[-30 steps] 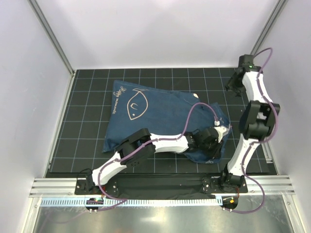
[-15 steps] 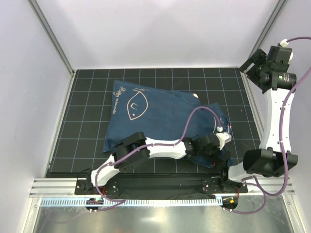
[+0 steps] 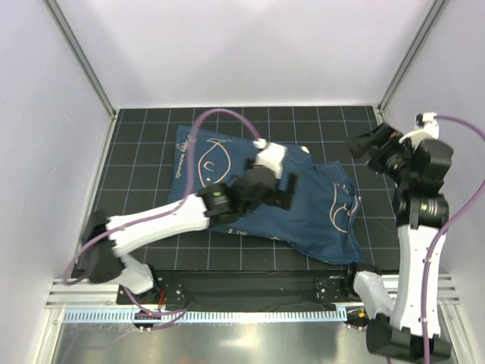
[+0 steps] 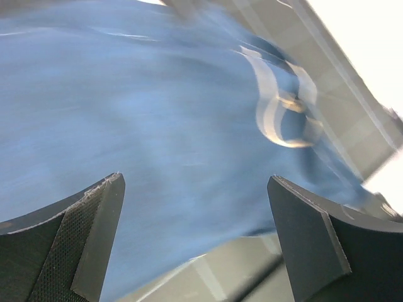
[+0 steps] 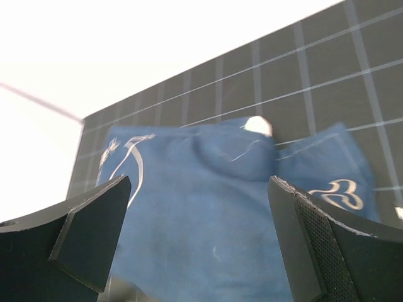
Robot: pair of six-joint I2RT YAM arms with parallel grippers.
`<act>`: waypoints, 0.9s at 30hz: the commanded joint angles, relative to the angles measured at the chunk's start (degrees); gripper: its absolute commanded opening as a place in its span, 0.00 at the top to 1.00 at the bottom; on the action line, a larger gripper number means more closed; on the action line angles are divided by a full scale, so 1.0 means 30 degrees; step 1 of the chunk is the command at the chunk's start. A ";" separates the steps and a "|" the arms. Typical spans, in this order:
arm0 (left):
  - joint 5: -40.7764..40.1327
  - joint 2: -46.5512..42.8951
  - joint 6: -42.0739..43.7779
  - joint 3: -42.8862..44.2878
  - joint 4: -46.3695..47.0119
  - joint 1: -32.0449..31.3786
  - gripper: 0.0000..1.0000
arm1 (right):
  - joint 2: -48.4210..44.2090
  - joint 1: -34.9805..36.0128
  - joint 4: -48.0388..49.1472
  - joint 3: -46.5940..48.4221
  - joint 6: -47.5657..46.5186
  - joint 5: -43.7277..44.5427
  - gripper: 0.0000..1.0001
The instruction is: Put the pillow into the pillowcase
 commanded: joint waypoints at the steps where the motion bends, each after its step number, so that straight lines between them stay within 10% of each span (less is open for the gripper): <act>1: -0.3796 -0.3988 -0.0623 -0.2123 -0.3110 0.0506 0.00 | -0.2397 0.0001 0.2992 -0.2096 -0.0262 -0.3125 0.02; 11: -0.6495 -1.5534 -0.1766 -0.9713 -0.5077 0.0858 0.00 | -0.8671 -0.0027 0.0919 -0.7253 -0.0379 -0.2627 0.02; 27: -0.7144 -2.2136 -0.2268 -1.5222 -0.5373 0.0829 0.00 | -1.1633 0.0002 -0.0639 -0.9573 -0.0966 -0.1425 0.02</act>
